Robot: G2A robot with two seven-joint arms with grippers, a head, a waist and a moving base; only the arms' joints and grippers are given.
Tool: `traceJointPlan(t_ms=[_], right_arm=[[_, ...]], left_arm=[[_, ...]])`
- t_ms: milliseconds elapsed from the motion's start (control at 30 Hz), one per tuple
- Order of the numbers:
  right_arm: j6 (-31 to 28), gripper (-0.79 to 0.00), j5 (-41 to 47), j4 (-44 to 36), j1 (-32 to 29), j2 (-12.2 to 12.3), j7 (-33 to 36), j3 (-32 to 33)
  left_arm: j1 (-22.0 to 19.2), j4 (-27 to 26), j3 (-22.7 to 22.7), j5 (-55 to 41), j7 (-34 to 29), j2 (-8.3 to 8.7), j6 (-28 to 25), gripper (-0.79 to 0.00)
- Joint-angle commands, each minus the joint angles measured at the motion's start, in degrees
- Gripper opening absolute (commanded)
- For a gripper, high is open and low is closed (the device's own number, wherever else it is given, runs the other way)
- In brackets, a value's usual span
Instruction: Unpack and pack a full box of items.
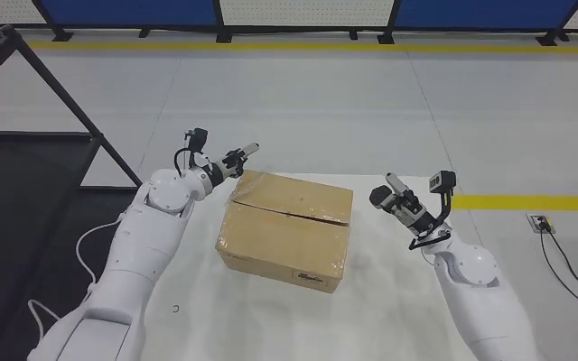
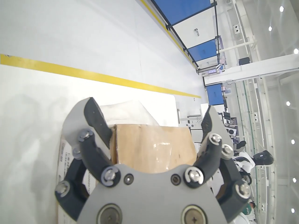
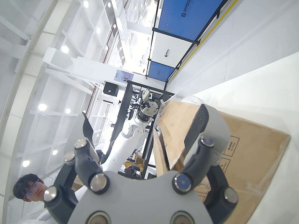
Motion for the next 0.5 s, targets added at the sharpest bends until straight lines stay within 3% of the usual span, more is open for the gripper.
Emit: traceJointPlan(t_ms=[0, 233, 467], right_arm=[[0.31, 0.0, -0.06, -0.3, -0.23, 0.12, 0.1, 0.35], [1.19, 0.0, 0.08, 0.03, 1.33, 0.05, 1.19, -0.42], [5.92, 0.0, -1.78, 4.78, 6.98, -0.65, -0.8, -3.38]], left_arm=[[-0.66, 1.21, 0.34, -0.1, 0.22, -0.39, -0.55, 0.0], [-0.9, 3.6, 0.0, -1.54, -2.2, -0.55, -3.05, 0.0], [1.38, 1.72, -1.58, -3.67, -3.3, 0.18, -4.85, 0.0]])
